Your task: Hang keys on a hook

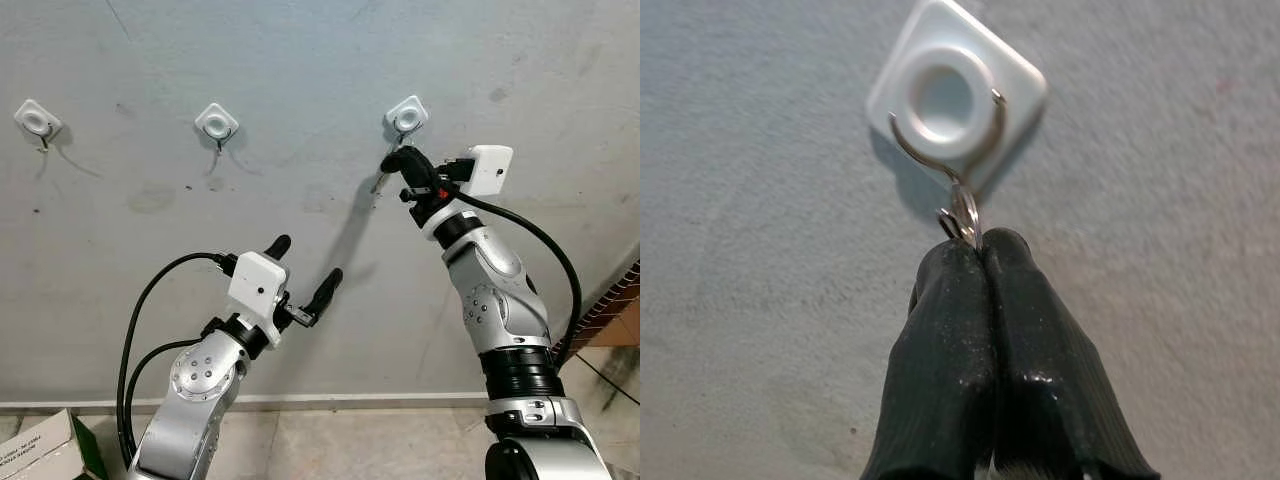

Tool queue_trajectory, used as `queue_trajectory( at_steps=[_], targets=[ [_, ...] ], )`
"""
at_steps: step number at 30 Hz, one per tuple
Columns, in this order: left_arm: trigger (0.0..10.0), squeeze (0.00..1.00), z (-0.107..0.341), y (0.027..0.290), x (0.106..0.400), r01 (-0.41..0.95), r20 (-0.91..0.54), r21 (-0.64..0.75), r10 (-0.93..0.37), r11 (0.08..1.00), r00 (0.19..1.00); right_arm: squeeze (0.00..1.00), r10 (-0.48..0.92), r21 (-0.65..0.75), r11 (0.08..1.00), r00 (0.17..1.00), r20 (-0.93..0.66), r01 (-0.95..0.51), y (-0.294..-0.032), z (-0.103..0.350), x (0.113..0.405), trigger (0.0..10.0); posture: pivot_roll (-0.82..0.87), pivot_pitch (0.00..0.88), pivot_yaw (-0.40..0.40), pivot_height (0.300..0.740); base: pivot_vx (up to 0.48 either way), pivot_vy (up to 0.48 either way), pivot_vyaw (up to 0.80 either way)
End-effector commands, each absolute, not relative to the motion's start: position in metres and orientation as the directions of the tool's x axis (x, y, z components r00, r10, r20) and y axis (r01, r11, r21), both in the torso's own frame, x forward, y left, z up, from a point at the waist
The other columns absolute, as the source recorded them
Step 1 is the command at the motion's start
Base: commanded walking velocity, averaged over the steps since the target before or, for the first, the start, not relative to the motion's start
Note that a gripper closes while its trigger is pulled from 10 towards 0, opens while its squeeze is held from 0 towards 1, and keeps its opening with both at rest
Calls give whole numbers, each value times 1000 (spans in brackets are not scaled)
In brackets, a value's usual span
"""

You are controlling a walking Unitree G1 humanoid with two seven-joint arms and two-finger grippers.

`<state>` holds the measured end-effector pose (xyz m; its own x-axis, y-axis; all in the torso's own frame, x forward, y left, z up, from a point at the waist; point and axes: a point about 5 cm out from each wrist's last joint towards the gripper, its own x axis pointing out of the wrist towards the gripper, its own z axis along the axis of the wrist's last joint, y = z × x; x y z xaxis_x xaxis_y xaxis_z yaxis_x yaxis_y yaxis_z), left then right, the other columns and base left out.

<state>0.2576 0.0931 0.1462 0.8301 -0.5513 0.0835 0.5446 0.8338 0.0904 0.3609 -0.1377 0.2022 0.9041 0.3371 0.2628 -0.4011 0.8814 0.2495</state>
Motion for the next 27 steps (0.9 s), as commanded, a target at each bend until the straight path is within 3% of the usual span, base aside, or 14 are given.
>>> queue_trajectory(
  at_steps=[1,19,22,24,26,27],
  targets=[
    [10000,0,147,92,258,550,85,98,-557,829,826,0,304,298,878,917,259,-375,-142,203,365,10000,101,0,24,740,0,0,0],
    [10000,0,148,90,258,554,96,98,-562,827,821,0,273,508,811,956,110,-290,-138,167,364,10000,103,0,16,740,0,0,0],
    [10000,0,149,89,258,557,102,95,-565,825,819,0,263,485,830,960,92,-274,-137,163,362,10000,104,0,15,740,0,0,0],
    [10000,0,150,87,257,563,114,91,-571,821,813,0,246,337,905,965,87,-261,-136,163,359,10000,102,0,16,740,0,0,0],
    [10000,0,151,87,257,566,117,91,-574,819,811,0,262,310,909,961,93,-278,-134,163,358,10000,99,0,17,740,0,0,0],
    [10000,0,151,86,258,567,119,92,-575,818,810,122,266,295,913,960,92,-281,-133,162,357,10000,96,0,19,740,0,0,0]
  ],
)
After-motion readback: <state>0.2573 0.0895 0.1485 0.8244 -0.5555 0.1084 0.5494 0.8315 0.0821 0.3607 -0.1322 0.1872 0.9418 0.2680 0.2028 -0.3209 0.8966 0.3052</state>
